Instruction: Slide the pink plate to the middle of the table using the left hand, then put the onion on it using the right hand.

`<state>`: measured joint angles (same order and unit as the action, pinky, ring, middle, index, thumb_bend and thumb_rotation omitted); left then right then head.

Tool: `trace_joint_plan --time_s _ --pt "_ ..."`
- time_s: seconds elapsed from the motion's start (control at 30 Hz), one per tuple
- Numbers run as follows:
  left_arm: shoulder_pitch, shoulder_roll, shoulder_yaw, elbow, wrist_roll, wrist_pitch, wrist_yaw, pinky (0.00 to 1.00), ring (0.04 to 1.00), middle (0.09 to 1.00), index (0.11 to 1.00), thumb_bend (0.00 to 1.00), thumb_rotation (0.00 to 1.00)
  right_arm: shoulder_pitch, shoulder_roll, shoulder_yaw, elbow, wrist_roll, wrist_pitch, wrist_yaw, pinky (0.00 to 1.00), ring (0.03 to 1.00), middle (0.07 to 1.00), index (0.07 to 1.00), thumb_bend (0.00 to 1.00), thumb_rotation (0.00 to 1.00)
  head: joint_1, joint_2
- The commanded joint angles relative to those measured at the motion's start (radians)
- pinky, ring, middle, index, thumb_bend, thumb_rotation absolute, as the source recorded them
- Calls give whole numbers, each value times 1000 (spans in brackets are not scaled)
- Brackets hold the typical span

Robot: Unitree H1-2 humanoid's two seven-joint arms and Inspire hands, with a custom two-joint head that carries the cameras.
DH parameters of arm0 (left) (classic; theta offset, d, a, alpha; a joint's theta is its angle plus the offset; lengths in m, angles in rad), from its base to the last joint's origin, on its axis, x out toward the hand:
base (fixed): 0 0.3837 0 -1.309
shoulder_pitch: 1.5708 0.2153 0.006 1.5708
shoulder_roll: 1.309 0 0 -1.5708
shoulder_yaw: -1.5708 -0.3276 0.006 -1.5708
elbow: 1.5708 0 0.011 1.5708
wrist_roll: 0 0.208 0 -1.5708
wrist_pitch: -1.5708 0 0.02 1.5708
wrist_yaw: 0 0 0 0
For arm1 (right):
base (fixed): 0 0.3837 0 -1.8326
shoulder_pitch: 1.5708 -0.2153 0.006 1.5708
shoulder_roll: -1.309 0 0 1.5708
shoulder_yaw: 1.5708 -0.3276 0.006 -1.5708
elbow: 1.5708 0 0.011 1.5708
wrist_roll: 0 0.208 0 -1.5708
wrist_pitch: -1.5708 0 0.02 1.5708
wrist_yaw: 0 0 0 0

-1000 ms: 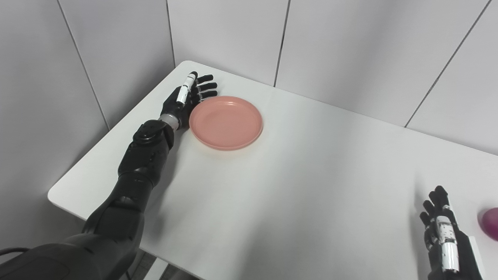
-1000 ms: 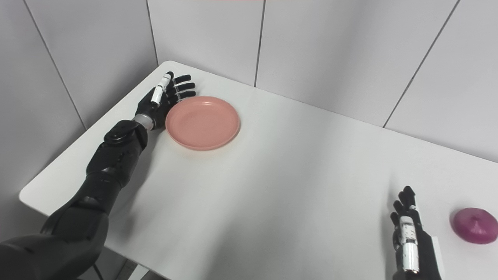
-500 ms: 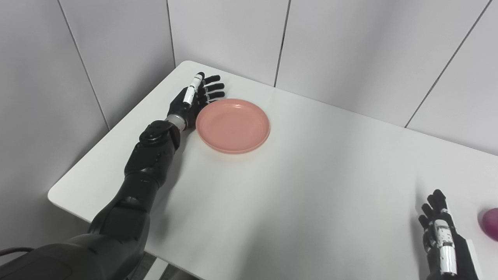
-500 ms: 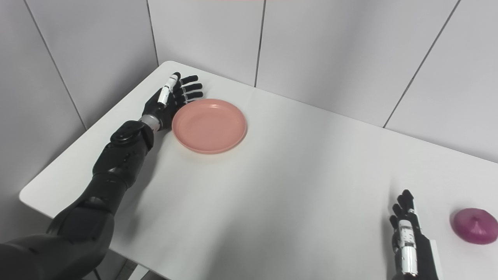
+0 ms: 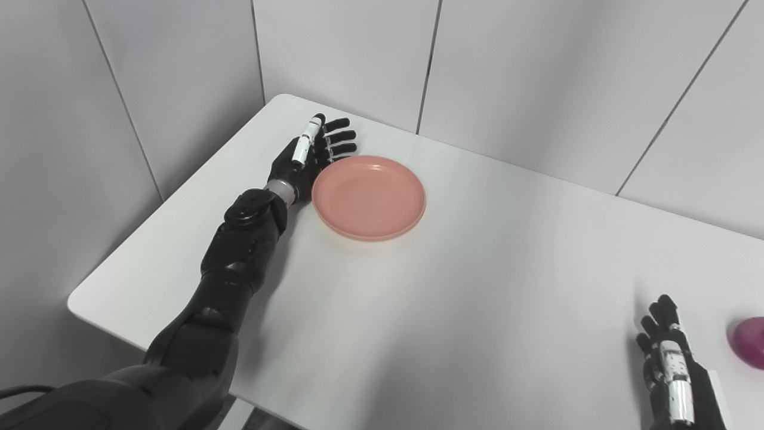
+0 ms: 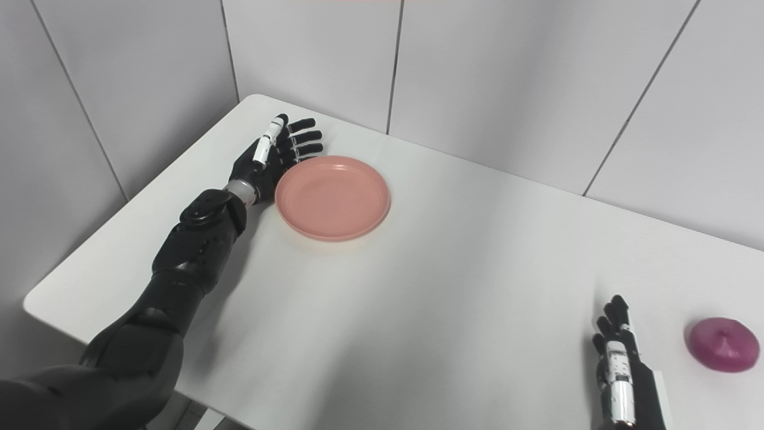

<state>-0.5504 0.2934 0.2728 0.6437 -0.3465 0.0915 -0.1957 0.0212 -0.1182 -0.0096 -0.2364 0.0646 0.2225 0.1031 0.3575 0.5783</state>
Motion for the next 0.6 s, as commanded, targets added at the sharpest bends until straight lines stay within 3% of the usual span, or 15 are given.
trace_joint_plan --time_s 0.0,0.57 --pt "-22 1 -7 -20 -1 11 -7 724 747 760 743 359 1000 -14 -6 -5 -12 1 -68 4 1000 1000 1000 1000 0 1000 1 1" --pt "22 -25 -44 -117 4 45 -13 722 747 760 745 352 1000 -9 -9 4 41 -40 -130 -7 1000 1000 1000 1000 62 1000 -72 20"
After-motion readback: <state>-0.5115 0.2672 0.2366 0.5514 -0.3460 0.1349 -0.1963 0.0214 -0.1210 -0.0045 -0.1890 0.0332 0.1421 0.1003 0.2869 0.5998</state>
